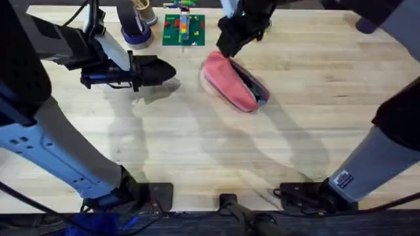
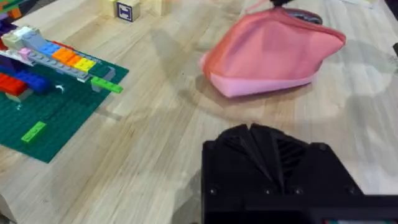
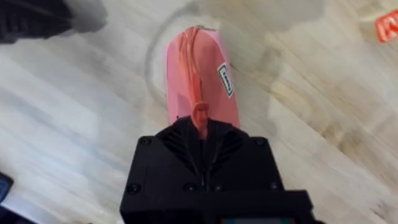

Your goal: Unzip the bag, pick up the pens from the table one at a time and place them inside, then zip the bag closed.

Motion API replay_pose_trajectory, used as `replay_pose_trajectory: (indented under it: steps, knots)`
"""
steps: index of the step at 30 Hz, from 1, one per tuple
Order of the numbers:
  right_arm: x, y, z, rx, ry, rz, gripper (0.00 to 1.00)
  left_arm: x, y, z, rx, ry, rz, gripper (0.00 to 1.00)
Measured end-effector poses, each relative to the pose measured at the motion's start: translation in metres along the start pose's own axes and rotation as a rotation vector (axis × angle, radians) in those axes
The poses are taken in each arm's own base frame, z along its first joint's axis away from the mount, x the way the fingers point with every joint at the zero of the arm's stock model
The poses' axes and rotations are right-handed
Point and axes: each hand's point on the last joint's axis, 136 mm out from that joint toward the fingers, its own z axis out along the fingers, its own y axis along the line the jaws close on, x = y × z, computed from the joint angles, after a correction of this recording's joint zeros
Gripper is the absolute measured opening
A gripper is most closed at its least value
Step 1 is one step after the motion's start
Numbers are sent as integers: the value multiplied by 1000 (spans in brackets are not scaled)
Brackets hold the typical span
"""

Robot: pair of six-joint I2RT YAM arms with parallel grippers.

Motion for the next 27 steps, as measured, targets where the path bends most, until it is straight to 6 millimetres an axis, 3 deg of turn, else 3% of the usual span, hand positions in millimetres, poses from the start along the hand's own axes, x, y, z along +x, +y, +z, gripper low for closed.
replay_pose_trajectory:
  steps: [8,12,19,25,27]
  knots:
    - [1,32,0,-88,4,-54,33,0,0,0,1,-2,-4,41]
    - [1,42,0,-118,7,-70,32,-4,-2,1,8,-19,-17,251]
    - [2,53,-1,-138,8,-88,65,-7,-11,14,51,-22,-20,296]
    - [-2,58,-12,-156,-30,-95,922,-9,-18,25,87,-17,-12,298]
    - [-3,58,-16,-158,-40,-99,990,-9,-19,25,89,-21,-12,298]
